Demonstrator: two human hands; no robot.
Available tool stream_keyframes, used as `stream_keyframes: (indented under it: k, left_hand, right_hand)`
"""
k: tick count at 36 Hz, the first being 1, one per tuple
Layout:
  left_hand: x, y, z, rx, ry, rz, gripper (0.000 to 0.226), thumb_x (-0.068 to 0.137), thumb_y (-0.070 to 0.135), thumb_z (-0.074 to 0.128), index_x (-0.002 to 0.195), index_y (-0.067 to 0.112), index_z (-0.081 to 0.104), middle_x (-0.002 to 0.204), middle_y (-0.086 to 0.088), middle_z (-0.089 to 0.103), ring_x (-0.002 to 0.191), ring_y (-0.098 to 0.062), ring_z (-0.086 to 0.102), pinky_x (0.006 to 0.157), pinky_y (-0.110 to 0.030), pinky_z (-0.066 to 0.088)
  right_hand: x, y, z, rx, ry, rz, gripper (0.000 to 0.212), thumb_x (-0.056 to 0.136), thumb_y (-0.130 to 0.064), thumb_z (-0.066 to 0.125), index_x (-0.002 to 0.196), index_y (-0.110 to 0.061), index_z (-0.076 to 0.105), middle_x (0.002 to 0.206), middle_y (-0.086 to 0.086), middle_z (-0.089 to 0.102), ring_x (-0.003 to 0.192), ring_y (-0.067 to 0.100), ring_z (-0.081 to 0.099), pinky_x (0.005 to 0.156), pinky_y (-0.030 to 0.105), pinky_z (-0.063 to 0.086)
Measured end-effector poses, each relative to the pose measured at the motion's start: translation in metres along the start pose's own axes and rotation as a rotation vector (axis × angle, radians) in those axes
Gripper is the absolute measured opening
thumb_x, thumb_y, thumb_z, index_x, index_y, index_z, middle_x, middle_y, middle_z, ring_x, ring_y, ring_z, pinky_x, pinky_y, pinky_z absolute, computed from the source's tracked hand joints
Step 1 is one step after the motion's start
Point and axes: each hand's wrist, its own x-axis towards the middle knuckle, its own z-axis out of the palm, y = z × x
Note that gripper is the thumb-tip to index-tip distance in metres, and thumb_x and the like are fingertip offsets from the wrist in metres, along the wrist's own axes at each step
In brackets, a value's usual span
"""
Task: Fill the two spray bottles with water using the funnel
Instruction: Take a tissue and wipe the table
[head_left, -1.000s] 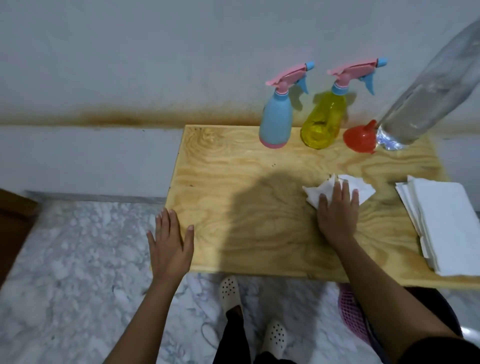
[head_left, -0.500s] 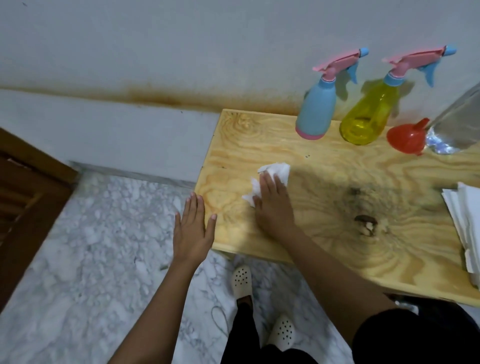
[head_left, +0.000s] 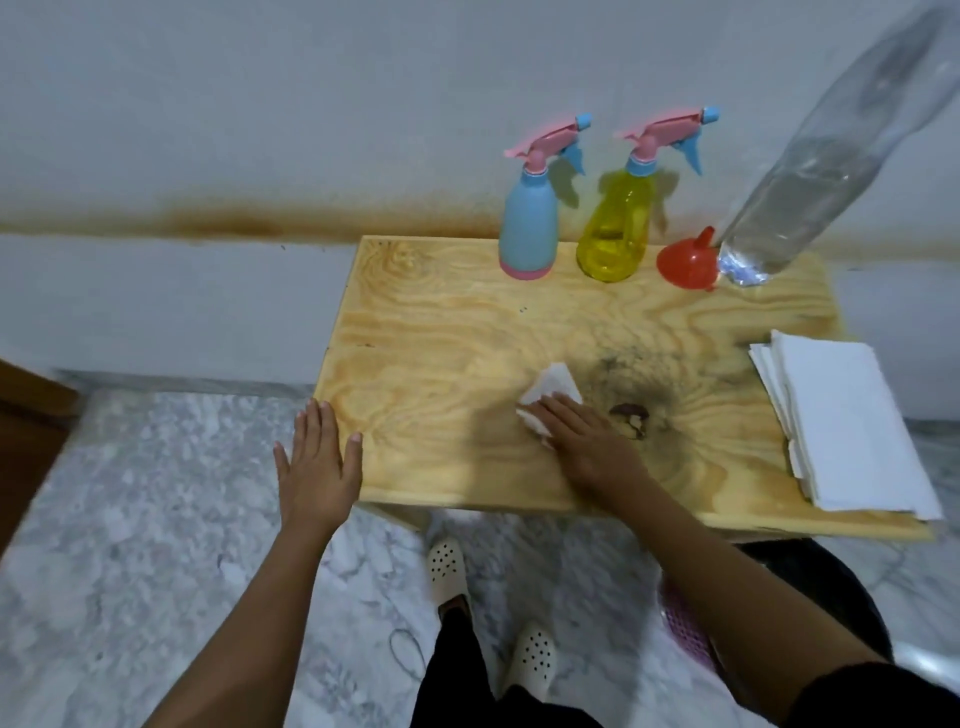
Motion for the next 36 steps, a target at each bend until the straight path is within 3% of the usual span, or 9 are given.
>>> stream_keyframes:
  k: [5,9,11,15,18,22,28,36]
  left_hand:
    - [-0.004,0.025,0.007,0.015,0.013,-0.035,0.071,0.099,0.052,0.02,0.152,0.009,0.002,0.161,-0.005,-0.004,0.147,-0.018,-0.009,0.116,-0.051,-0.007]
    - [-0.014,0.057,0.021,0.025,-0.026,0.054,0.074,0.097,0.057,0.02,0.152,0.013,-0.002,0.16,-0.002,-0.011,0.146,-0.015,-0.015,0.115,-0.048,-0.013]
    - [-0.02,0.076,0.029,0.03,-0.046,0.109,0.075,0.096,0.058,0.02,0.152,0.014,-0.004,0.16,-0.001,-0.013,0.145,-0.015,-0.017,0.114,-0.048,-0.015]
    - [-0.029,0.109,0.043,0.041,-0.092,0.192,0.077,0.095,0.062,0.017,0.151,0.016,-0.009,0.158,0.001,-0.019,0.144,-0.013,-0.021,0.113,-0.046,-0.018]
    - [-0.029,0.117,0.044,0.036,-0.096,0.184,0.078,0.095,0.061,0.018,0.151,0.014,-0.009,0.158,0.0,-0.019,0.144,-0.014,-0.021,0.114,-0.048,-0.017]
    - [-0.028,0.114,0.043,0.043,-0.101,0.189,0.077,0.096,0.06,0.02,0.152,0.014,-0.006,0.159,-0.001,-0.016,0.145,-0.016,-0.019,0.114,-0.049,-0.014]
    - [-0.032,0.116,0.042,0.04,-0.122,0.182,0.077,0.096,0.06,0.02,0.151,0.015,-0.009,0.158,0.0,-0.019,0.144,-0.015,-0.021,0.114,-0.049,-0.015]
    - [-0.039,0.121,0.042,0.038,-0.12,0.186,0.076,0.097,0.058,0.019,0.151,0.013,-0.007,0.158,-0.002,-0.018,0.145,-0.016,-0.02,0.113,-0.051,-0.015]
  right_hand:
    - [-0.058,0.05,-0.023,0.0,0.097,0.297,0.043,0.094,-0.024,0.034,0.128,-0.004,0.053,0.122,0.018,0.063,0.114,0.039,0.058,0.095,0.044,0.045]
    - [-0.085,0.064,-0.024,0.01,0.128,0.573,0.043,0.097,-0.015,0.038,0.137,0.003,0.042,0.139,0.024,0.046,0.133,0.041,0.036,0.111,0.045,0.026]
    - [-0.09,0.053,-0.015,0.083,0.193,0.631,0.045,0.095,-0.014,0.034,0.132,0.009,0.045,0.135,0.027,0.049,0.13,0.041,0.037,0.109,0.044,0.026]
    - [-0.087,0.027,-0.002,0.113,0.217,0.746,0.057,0.095,-0.025,0.018,0.141,0.003,0.036,0.148,0.021,0.035,0.139,0.043,0.024,0.112,0.05,0.026]
    - [-0.084,0.011,0.005,0.133,0.148,0.691,0.063,0.088,-0.023,0.011,0.14,0.003,0.037,0.147,0.021,0.037,0.138,0.042,0.028,0.112,0.05,0.03]
    - [-0.082,-0.012,0.013,0.128,0.12,0.562,0.048,0.084,-0.006,0.037,0.127,0.005,0.053,0.133,0.023,0.053,0.121,0.044,0.051,0.091,0.051,0.05]
    - [-0.089,-0.02,0.013,0.152,0.112,0.448,0.064,0.067,0.01,0.072,0.127,0.005,0.052,0.131,0.021,0.056,0.12,0.043,0.053,0.093,0.051,0.047]
    - [-0.101,-0.016,0.011,0.253,0.101,0.36,0.059,0.067,0.011,0.072,0.123,0.005,0.056,0.128,0.019,0.058,0.117,0.04,0.056,0.091,0.05,0.05]
